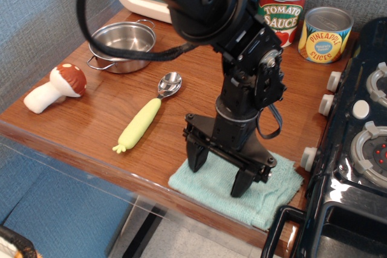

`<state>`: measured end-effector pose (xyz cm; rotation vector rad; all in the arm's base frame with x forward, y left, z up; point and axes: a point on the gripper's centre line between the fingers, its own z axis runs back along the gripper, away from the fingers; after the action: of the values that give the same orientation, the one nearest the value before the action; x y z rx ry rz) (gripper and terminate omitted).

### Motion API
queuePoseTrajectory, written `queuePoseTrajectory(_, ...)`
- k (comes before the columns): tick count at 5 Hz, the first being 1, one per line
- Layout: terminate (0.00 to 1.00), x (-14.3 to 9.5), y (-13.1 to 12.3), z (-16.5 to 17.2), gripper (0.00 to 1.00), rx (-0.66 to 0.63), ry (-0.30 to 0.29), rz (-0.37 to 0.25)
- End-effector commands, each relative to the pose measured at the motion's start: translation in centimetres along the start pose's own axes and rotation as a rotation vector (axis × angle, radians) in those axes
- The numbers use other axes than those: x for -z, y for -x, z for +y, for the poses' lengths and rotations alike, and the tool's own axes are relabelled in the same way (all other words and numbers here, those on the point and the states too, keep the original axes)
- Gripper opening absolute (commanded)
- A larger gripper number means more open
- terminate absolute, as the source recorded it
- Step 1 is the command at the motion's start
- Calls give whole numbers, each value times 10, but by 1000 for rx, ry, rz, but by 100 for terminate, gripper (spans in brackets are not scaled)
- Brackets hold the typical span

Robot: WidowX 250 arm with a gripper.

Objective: Move the blue cloth so it's in front of the cans

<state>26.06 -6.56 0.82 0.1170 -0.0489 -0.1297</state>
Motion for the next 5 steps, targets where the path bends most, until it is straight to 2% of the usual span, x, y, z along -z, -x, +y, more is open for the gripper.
queuePoseTrajectory(1, 0, 7, -42, 28, 100, -125, -9, -29)
queuePoseTrajectory(2, 0, -3, -82, 55, 100, -242, 10, -72)
queuePoseTrajectory(3, 0, -6, -115, 80, 100, -328, -1, -83)
queuePoseTrajectory(4, 0, -3, -146, 87, 100, -359, 15, -82)
queuePoseTrajectory(5, 0, 0, -161, 77, 100, -318, 30, -82)
